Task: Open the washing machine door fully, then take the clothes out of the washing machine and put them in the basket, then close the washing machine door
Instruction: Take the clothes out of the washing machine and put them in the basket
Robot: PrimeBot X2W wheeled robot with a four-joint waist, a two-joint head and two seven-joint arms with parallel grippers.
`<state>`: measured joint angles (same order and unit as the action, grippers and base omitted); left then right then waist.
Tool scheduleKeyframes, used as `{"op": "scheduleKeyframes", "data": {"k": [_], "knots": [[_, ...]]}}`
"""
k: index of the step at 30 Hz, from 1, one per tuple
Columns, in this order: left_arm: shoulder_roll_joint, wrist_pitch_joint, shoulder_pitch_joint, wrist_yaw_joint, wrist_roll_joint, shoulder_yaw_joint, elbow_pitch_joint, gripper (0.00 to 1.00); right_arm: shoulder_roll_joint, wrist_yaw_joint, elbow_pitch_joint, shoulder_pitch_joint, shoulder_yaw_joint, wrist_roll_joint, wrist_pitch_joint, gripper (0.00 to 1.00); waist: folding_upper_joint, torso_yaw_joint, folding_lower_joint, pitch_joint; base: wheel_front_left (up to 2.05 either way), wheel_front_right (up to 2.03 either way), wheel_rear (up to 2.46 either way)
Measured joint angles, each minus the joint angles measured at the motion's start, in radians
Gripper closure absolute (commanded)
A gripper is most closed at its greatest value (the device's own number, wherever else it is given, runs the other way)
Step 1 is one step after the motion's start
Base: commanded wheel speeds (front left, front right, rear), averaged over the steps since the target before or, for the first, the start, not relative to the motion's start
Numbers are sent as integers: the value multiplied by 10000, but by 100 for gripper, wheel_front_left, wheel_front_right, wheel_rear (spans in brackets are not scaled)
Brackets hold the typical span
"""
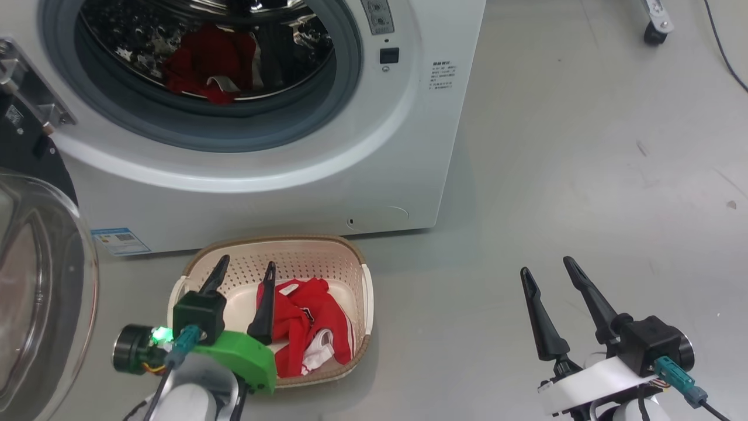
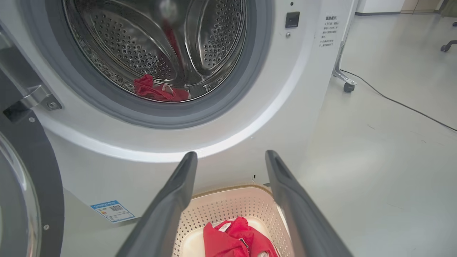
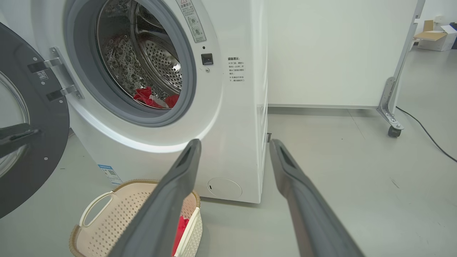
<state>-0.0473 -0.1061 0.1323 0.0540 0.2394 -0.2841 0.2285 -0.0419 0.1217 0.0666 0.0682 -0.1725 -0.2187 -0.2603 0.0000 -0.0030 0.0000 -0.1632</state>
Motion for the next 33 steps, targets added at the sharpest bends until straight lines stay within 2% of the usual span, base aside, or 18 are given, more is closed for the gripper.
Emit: {"op": "scheduleKeyframes", "data": {"k": [14,23,33], "knots": [[-98,2196,2521,-596,596,203,1728,0,-8,2,-305,-799,-433,-196,0,0,0,-537,0,-1700,0,0,0],[-947,3858,4570,-823,846,656,2155,0,-15,2,-577,-1403,-616,-740,0,0,0,-1107,0,-2920,0,0,0],[-2192,5672,7484,-951,510,955,1699,0,-21,2,-924,-2313,-752,-1444,-2,0,0,-1773,1,-4322,0,0,0]]}}
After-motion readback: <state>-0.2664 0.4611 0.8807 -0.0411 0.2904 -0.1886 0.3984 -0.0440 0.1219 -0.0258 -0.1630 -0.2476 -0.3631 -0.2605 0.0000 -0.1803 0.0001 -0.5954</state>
